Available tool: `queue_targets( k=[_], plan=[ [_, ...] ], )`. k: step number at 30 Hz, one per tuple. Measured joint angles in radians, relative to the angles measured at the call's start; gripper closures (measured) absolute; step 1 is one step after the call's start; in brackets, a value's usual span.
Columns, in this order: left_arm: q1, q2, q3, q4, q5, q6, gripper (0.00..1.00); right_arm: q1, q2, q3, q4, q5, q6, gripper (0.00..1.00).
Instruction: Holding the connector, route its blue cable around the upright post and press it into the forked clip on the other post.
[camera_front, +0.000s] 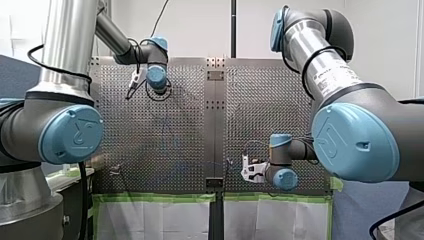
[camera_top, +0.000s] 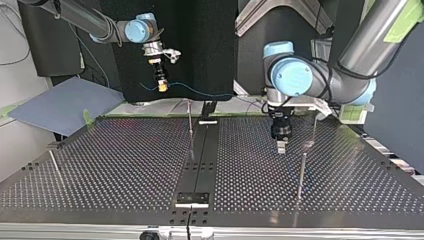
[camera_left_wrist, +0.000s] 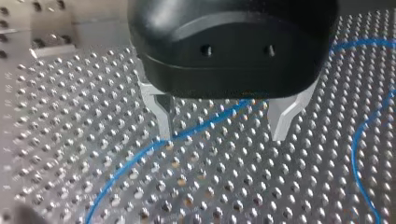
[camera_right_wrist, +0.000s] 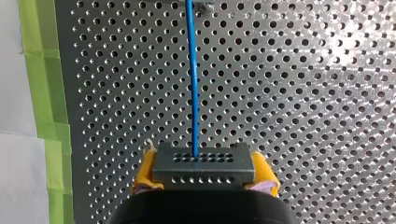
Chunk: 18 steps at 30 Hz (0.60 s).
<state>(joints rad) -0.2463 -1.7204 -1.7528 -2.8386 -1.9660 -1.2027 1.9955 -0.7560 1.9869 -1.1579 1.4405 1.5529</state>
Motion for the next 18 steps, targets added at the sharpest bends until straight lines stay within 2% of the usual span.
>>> queue_targets(
  k=[5,15,18],
  plan=[
    [0.001,-0.005,0.003,0.028,-0.013,0.026,0.02,0.001,0.0,-0.001,-0.001,0.0,0.0,1.0],
    [-0.006,-0.009,0.012,0.072,0.044,0.008,0.02,0.001,0.0,-0.001,-0.007,0.0,0.001,1.0],
    [-0.002,-0.024,0.026,0.068,0.043,0.006,0.02,0.001,0.0,0.0,-0.008,0.0,0.001,1.0]
  ],
)
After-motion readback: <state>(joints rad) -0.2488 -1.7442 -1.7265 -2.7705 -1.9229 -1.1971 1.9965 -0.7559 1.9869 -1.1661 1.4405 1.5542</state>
